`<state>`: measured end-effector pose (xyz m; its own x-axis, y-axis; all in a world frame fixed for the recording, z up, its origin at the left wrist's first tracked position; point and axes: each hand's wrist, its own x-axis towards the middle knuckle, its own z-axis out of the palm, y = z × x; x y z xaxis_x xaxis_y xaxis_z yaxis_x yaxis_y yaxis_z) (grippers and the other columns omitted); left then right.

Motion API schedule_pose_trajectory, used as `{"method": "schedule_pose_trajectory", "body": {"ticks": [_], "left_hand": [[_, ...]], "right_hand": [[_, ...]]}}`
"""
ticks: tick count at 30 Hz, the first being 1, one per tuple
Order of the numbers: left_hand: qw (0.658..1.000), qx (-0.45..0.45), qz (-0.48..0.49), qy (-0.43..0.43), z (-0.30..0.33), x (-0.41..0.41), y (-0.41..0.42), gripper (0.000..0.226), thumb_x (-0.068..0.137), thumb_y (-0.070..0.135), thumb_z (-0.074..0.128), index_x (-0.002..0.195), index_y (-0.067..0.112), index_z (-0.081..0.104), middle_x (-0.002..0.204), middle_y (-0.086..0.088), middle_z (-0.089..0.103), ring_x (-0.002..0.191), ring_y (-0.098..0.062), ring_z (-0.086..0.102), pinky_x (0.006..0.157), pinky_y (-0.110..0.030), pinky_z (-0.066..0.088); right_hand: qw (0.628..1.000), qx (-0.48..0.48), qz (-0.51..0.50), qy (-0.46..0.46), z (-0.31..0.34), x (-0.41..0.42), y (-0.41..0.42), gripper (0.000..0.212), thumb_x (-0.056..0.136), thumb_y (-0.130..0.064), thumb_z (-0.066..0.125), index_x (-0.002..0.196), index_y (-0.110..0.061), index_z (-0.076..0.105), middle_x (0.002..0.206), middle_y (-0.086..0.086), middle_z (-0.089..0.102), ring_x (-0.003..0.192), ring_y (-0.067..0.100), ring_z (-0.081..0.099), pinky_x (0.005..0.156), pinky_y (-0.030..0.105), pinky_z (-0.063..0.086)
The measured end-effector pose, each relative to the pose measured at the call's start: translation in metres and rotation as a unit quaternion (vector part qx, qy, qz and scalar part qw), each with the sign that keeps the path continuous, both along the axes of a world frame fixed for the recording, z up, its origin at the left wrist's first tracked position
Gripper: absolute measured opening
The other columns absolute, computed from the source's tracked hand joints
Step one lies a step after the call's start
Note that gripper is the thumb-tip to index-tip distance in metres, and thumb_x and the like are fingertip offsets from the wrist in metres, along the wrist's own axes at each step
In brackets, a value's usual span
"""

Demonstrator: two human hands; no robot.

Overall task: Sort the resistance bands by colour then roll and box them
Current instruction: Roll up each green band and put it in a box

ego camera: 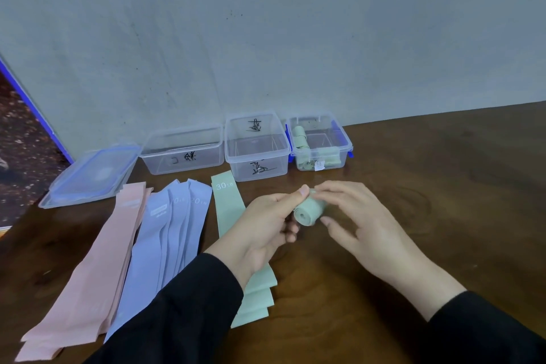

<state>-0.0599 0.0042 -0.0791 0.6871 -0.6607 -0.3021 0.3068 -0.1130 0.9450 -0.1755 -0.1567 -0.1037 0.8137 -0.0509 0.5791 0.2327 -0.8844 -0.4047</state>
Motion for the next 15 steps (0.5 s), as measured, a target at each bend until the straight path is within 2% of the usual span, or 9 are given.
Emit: {"method": "schedule_pose_trajectory", "body": {"ticks": [3, 6, 11, 15], "left_hand": [[0.999, 0.0, 0.011, 0.039, 0.003, 0.008, -0.007, 0.049, 0.089, 0.047, 0.07, 0.112, 0.004, 0.071, 0.076, -0.011, 0.068, 0.06, -0.013, 0.045, 0.059, -0.026, 0.04], [0.999, 0.002, 0.033, 0.033, 0.002, 0.02, -0.015, 0.046, 0.091, 0.042, 0.07, 0.113, 0.001, 0.069, 0.072, -0.011, 0.067, 0.058, -0.014, 0.045, 0.058, -0.026, 0.039], [0.998, 0.004, 0.068, 0.002, 0.005, 0.041, -0.035, 0.032, 0.089, 0.037, 0.072, 0.093, 0.005, 0.072, 0.066, -0.011, 0.066, 0.053, -0.013, 0.044, 0.053, -0.025, 0.035], [0.994, 0.016, 0.1, -0.036, 0.014, 0.061, -0.054, 0.029, 0.09, 0.035, 0.068, 0.085, 0.007, 0.07, 0.062, -0.011, 0.069, 0.046, -0.012, 0.047, 0.047, -0.023, 0.036]], "right_hand": [[0.997, -0.083, -0.004, 0.007, 0.012, 0.011, -0.01, 0.039, 0.091, -0.03, 0.067, 0.13, -0.029, 0.063, 0.125, -0.016, 0.058, 0.117, 0.009, 0.052, 0.091, 0.039, 0.049], [0.99, -0.137, 0.003, 0.045, 0.027, 0.027, -0.019, 0.039, 0.088, -0.039, 0.067, 0.127, -0.031, 0.064, 0.118, -0.016, 0.057, 0.109, 0.005, 0.049, 0.086, 0.031, 0.043], [0.978, -0.197, 0.015, 0.07, 0.05, 0.055, -0.029, 0.037, 0.083, -0.037, 0.077, 0.118, -0.029, 0.067, 0.113, -0.015, 0.065, 0.108, 0.011, 0.057, 0.087, 0.03, 0.041], [0.972, -0.22, 0.004, 0.08, 0.061, 0.081, -0.044, 0.039, 0.082, -0.034, 0.082, 0.118, -0.028, 0.069, 0.105, -0.014, 0.068, 0.095, 0.015, 0.061, 0.077, 0.032, 0.044]]}}
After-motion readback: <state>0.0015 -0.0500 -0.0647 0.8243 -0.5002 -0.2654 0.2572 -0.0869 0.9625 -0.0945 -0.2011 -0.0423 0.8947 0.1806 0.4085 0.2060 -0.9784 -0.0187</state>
